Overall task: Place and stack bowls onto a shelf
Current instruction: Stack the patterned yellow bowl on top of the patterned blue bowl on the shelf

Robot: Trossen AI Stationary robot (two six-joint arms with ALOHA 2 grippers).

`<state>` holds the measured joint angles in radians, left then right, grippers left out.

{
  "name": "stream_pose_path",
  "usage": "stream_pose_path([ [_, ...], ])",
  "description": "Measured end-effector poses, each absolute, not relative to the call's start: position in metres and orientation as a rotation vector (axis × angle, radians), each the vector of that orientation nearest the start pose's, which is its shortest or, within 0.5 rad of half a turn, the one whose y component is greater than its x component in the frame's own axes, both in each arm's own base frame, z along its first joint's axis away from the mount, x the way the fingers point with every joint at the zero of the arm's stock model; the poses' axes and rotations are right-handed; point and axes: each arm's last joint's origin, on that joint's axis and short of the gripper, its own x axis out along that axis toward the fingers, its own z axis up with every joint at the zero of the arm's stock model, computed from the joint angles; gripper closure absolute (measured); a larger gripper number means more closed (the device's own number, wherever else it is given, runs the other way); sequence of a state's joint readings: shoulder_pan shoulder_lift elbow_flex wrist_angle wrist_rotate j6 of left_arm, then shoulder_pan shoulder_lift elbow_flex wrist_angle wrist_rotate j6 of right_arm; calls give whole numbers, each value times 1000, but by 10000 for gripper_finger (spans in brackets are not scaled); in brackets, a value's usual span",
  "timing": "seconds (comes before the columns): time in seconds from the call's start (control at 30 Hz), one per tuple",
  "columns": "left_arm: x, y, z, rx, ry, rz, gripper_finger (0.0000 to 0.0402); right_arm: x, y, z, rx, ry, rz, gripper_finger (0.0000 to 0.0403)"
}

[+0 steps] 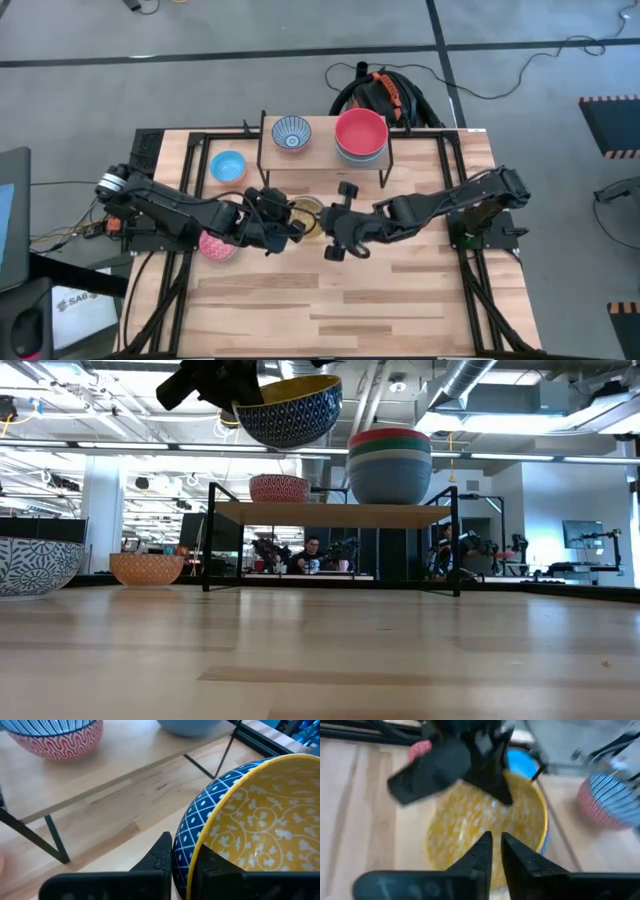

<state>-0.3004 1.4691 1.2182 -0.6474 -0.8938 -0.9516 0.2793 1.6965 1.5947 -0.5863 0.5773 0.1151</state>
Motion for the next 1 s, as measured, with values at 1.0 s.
stream_pose_path([
  [1.0, 233, 138, 391, -546, 436, 1164, 396, 321, -24, 404, 292, 493, -138, 244],
])
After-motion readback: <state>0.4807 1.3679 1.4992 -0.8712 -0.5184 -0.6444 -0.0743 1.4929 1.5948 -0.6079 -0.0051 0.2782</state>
